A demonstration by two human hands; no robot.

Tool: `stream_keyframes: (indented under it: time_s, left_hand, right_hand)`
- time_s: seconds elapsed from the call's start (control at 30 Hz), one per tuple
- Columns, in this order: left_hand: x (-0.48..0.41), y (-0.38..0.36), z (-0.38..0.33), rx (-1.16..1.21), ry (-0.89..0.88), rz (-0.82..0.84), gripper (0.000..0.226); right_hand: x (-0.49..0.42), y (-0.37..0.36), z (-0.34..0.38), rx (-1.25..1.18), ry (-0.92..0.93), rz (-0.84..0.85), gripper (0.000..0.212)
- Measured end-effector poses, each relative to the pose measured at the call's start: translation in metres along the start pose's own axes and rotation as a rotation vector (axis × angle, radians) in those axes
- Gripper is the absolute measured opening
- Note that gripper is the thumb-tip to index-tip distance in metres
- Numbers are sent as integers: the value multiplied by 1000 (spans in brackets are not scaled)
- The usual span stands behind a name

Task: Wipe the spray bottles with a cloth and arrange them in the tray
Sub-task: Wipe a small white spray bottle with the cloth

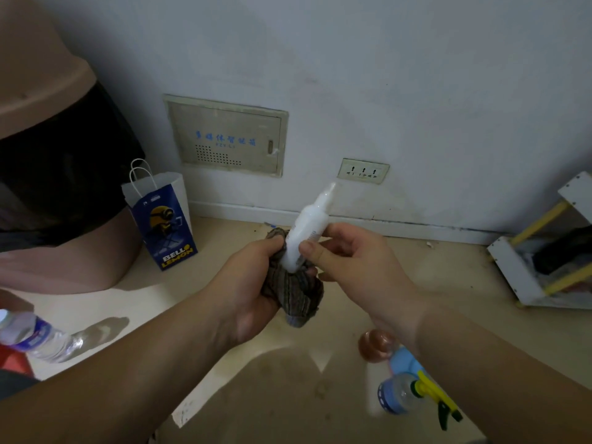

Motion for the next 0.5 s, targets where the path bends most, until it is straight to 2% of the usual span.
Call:
stream_keyframes:
  time_s: [0.2, 0.4, 0.5]
  left_hand:
    - [5, 2, 8, -72, -4, 84, 34]
    - [6, 5, 9, -227, -16, 144, 30]
    - [5, 4, -1, -367, -104, 150, 32]
  right_hand:
    - [-4, 2, -7, -132, -30, -38, 28]
    - [-4, -2, -4, 175, 116, -94, 25]
    - [-13, 8, -8, 199, 52, -192, 26]
Point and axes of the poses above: each hand's wrist, its own x-axis away from the middle knuckle, its own y-axis out of the back of the hand, z = x × y, the point moved 3 cm from there along -x, towards the middle knuckle, and after that the axes turned 13 degrees about -y, right-handed, at the moved point
